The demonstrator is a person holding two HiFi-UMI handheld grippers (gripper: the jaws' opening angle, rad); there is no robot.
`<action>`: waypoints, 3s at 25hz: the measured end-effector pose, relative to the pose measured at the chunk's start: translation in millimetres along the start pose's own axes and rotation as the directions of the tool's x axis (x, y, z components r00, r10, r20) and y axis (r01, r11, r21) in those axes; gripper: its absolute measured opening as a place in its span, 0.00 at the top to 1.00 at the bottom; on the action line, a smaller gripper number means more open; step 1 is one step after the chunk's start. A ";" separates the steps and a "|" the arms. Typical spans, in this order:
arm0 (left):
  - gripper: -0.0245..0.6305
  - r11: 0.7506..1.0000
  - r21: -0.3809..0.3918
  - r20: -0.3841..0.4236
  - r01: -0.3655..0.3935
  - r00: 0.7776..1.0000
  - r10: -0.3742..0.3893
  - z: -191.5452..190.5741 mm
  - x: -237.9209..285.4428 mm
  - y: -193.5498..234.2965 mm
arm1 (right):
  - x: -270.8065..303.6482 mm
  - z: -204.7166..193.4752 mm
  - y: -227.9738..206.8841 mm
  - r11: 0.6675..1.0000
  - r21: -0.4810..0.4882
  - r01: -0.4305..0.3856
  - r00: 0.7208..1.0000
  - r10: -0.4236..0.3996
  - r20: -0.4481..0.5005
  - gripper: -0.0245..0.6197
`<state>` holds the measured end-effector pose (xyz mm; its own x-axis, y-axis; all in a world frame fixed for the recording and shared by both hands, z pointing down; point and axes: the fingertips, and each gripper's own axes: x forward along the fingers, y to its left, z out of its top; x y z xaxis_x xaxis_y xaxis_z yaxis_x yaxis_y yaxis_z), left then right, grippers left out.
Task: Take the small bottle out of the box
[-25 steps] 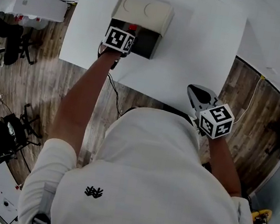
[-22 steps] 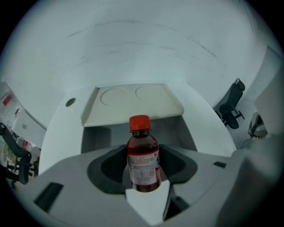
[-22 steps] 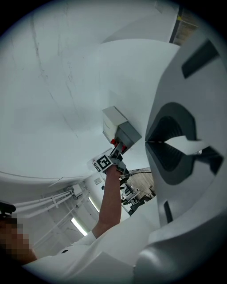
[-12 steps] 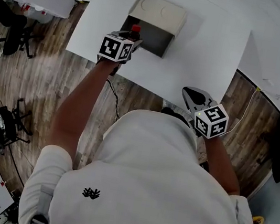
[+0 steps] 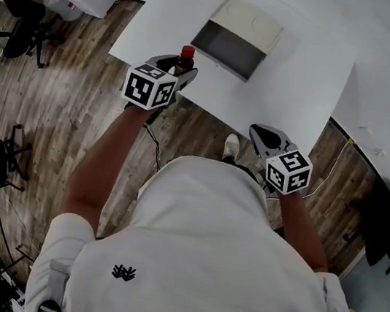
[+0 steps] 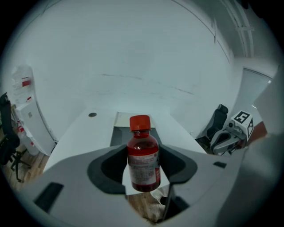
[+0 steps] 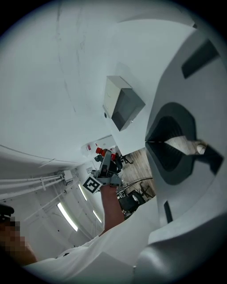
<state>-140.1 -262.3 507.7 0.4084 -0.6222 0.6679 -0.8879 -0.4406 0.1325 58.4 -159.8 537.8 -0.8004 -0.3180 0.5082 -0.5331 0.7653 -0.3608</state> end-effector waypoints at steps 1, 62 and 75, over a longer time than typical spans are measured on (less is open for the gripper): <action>0.61 1.000 -0.002 0.015 0.005 1.000 -0.005 -2.0 -9.7 -0.9 | 2.7 0.1 5.9 1.000 -0.005 0.000 1.000 0.000 -0.001 0.95; 0.61 0.983 0.083 0.202 0.166 0.963 -0.179 -123.9 -230.4 -61.0 | -11.8 -6.3 183.2 0.983 -0.089 0.157 0.983 -0.147 0.112 0.95; 0.61 0.982 0.088 0.198 0.167 0.963 -0.182 -126.9 -231.6 -59.1 | -12.3 -6.1 186.7 0.983 -0.079 0.164 0.978 -0.151 0.141 0.95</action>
<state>-209.1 -10.0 438.1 0.5967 -0.6475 0.4740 -0.7850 -0.5937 0.1773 -29.6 -9.6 469.0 -0.7410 -0.5060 0.4414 -0.6335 0.7448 -0.2097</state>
